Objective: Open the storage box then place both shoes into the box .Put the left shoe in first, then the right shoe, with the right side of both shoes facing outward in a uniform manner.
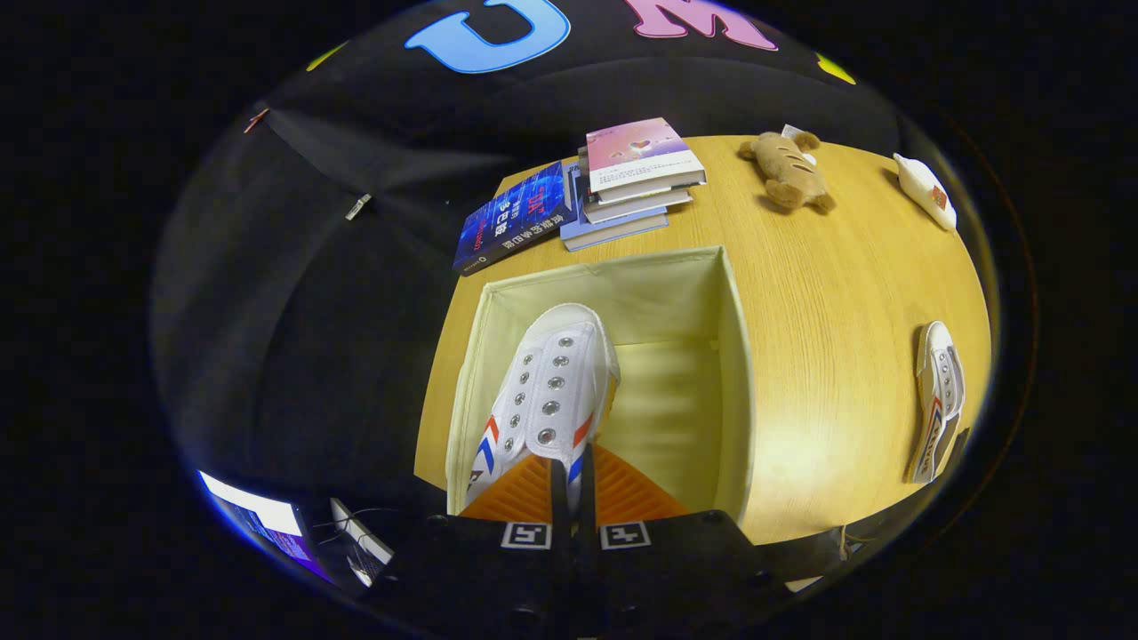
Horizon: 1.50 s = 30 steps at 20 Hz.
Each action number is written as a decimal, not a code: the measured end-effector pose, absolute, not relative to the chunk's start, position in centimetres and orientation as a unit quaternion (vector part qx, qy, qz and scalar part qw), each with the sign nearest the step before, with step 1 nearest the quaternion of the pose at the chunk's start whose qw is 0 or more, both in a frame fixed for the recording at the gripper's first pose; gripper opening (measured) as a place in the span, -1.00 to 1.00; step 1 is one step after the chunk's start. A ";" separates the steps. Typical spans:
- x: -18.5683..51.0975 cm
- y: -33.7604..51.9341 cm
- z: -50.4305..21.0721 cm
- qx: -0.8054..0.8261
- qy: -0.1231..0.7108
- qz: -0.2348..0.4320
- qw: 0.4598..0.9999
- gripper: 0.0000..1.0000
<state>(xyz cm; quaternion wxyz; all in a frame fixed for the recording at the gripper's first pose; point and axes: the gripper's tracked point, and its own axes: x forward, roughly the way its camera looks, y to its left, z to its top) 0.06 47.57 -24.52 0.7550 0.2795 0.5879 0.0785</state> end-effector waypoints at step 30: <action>-1.4 21.5 -19.3 0.116 0.395 0.116 0.904 0.97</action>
